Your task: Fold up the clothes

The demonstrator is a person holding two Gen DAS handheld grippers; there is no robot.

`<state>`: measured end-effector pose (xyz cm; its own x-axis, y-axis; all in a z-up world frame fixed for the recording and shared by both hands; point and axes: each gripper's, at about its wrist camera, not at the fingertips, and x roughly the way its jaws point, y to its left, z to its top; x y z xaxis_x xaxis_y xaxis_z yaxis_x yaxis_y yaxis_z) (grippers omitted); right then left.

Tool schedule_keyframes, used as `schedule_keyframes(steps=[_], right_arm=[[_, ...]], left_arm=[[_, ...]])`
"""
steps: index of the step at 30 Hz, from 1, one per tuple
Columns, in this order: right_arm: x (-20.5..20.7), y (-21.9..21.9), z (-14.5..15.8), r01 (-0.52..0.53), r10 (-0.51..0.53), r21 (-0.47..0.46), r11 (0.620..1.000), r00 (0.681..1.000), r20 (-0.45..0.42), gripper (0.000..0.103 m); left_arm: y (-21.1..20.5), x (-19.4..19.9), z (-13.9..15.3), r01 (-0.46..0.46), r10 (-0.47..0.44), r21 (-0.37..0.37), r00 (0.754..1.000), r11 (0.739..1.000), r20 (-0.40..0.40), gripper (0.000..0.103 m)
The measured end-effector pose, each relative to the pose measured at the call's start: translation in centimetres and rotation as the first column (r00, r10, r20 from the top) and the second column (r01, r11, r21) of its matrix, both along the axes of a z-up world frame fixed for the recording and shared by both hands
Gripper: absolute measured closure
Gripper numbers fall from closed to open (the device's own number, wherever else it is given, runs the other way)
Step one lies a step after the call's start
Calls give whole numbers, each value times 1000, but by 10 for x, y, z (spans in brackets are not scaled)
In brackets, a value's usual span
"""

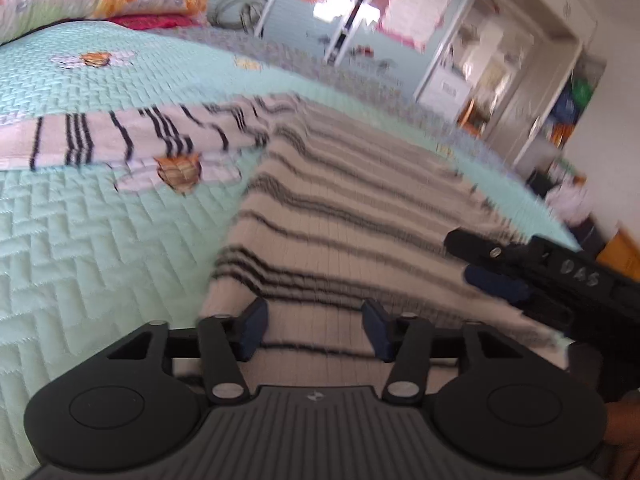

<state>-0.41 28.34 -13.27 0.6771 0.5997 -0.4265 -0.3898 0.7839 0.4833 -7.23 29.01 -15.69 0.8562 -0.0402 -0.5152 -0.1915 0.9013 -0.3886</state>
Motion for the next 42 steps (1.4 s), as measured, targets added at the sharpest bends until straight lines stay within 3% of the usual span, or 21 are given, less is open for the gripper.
schedule_keyframes(steps=[2,4,6,8,10,13,15,21,24,26,29,30,31,33,36,39,42], right_arm=[[17,9,1,-1,2,40,999,1000,-28,44],[36,20,-1,13,-8,75,997,998,-58,44],[54,34,-3,30,-25,88,996,998,-61,43],[69,45,-11,28,-21,121,992,998,-62,43],[74,53,-29,26,-20,115,993,998,-59,43],[75,57,-45,17,-13,112,994,999,-38,44],[79,52,-49,10,-1,152,988,998,-59,44],[80,51,-50,2,8,165,986,998,-57,44],[80,51,-51,1,9,172,985,998,-57,44],[80,51,-52,1,9,175,985,998,-57,44],[80,51,-52,1,9,177,984,998,-56,44],[80,51,-53,1,9,178,984,998,-56,44],[80,51,-53,1,9,178,984,998,-55,44],[80,51,-53,1,9,179,984,998,-54,44],[80,52,-54,0,9,180,984,999,-54,44],[80,52,-54,0,10,180,984,999,-53,44],[81,52,-55,0,10,183,983,999,-53,44]], left_arm=[[19,-10,11,-96,95,14,994,995,55,52],[47,-17,18,-226,226,0,972,974,64,50],[81,-24,18,-367,368,-35,929,930,35,49],[117,-30,16,-493,494,-72,870,867,-10,47],[150,-34,2,-552,553,-206,831,808,-61,47],[196,-41,-20,-609,611,-414,778,677,-146,47],[209,-40,-27,-602,628,-499,766,624,-137,47],[219,-15,-38,-548,635,-637,764,542,-118,46],[220,-9,-43,-532,657,-679,748,507,-95,47],[218,-3,-43,-540,674,-674,734,503,-85,48],[213,12,-37,-579,688,-618,721,532,-83,50],[214,20,-34,-590,683,-586,726,556,-83,57],[218,29,-32,-595,671,-560,736,577,-90,73],[231,47,-30,-600,649,-518,753,610,-108,94],[258,72,-20,-608,635,-450,765,654,-111,95],[282,93,8,-602,623,-336,780,724,-53,95],[300,105,44,-600,624,-240,780,763,36,95]])
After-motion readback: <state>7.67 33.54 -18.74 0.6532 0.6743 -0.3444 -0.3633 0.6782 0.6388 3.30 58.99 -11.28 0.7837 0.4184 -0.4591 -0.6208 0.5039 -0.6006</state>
